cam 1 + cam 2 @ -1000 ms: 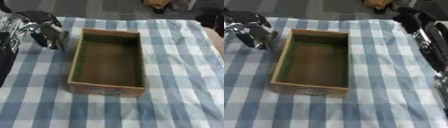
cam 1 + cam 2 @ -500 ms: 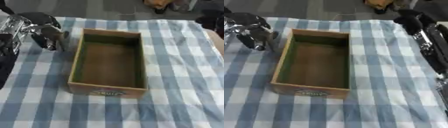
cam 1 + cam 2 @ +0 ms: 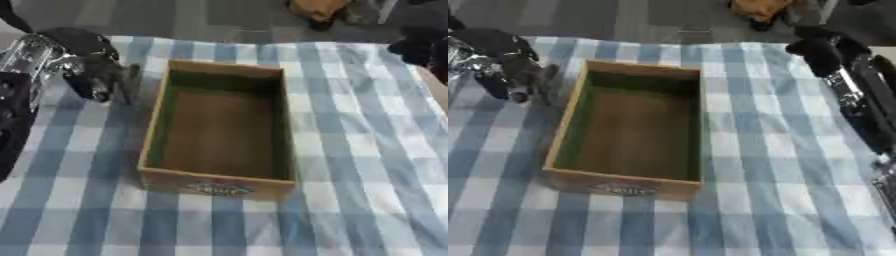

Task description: Pick up objects on the table and place them in the box.

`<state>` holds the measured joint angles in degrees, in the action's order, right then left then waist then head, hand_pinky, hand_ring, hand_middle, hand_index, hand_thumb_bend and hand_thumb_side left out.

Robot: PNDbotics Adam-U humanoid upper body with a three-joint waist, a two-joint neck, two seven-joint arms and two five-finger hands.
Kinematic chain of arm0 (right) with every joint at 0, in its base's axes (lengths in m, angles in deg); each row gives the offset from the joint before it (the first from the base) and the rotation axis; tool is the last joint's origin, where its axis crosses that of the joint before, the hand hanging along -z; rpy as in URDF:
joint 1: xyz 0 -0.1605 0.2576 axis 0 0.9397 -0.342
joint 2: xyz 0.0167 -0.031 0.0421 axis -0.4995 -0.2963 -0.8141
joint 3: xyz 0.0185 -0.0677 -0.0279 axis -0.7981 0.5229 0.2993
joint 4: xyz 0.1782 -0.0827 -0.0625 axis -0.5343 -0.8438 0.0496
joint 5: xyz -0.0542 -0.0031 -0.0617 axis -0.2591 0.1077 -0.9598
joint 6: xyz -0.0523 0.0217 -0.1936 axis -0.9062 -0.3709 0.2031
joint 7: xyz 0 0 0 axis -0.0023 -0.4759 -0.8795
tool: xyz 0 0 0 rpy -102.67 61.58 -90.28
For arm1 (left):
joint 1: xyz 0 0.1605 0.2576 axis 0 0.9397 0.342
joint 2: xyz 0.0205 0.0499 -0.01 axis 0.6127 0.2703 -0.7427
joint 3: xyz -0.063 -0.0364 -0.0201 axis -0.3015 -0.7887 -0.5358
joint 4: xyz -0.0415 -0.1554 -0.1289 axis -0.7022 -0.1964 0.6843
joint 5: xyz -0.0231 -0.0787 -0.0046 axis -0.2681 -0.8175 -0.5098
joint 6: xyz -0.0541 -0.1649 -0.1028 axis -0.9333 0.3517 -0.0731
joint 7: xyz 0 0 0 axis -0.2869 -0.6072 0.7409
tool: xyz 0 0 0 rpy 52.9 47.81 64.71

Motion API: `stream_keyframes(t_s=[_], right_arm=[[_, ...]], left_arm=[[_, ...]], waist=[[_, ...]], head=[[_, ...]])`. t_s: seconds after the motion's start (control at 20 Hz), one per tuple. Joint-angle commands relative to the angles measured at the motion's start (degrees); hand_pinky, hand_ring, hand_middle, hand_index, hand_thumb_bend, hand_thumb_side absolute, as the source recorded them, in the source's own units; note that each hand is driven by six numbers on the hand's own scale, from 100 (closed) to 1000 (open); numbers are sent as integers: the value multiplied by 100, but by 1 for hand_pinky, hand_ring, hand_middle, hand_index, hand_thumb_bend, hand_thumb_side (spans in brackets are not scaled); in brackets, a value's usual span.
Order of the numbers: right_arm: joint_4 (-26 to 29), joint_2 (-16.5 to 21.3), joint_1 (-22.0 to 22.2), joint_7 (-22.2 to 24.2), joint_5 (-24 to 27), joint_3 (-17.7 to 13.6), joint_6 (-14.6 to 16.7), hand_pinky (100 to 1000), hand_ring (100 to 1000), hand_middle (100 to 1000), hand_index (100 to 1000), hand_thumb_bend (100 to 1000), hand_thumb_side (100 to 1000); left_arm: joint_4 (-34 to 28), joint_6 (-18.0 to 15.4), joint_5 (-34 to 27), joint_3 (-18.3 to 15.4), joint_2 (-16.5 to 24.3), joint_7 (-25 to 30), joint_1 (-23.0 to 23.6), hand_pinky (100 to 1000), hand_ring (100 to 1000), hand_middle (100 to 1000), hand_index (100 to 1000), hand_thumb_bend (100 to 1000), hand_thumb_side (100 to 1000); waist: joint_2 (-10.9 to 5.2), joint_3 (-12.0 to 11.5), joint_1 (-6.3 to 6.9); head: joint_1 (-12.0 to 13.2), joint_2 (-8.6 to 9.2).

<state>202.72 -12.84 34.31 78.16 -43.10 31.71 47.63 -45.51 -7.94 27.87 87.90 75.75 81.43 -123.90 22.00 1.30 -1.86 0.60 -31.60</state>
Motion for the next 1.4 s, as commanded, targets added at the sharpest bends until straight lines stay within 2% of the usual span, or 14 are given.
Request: stream_keyframes(t_s=[0.05, 0.5, 0.85, 1.4], right_arm=[[48, 114, -55, 18, 47, -27, 7, 885, 851, 726, 887, 470, 1000], [48, 115, -65, 35, 97, -19, 29, 887, 852, 723, 888, 467, 1000], [48, 113, -48, 45, 117, -15, 26, 888, 853, 719, 889, 458, 1000], [48, 99, -32, 32, 155, -18, 25, 890, 854, 713, 889, 454, 1000]], left_arm=[[-44, -5, 97, -71, 53, -141, -166, 705, 761, 760, 854, 451, 285], [1, 53, 120, -86, 65, -399, -164, 661, 725, 711, 804, 463, 281], [45, 105, 167, -121, 59, -627, -152, 618, 669, 625, 718, 420, 263], [94, 54, 170, -126, 36, -633, -162, 586, 642, 619, 704, 342, 237]], waist=[[-105, 3, -1], [-77, 9, -18], [-66, 7, -34], [-66, -3, -42]], head=[[16, 71], [20, 79], [11, 79], [8, 86]])
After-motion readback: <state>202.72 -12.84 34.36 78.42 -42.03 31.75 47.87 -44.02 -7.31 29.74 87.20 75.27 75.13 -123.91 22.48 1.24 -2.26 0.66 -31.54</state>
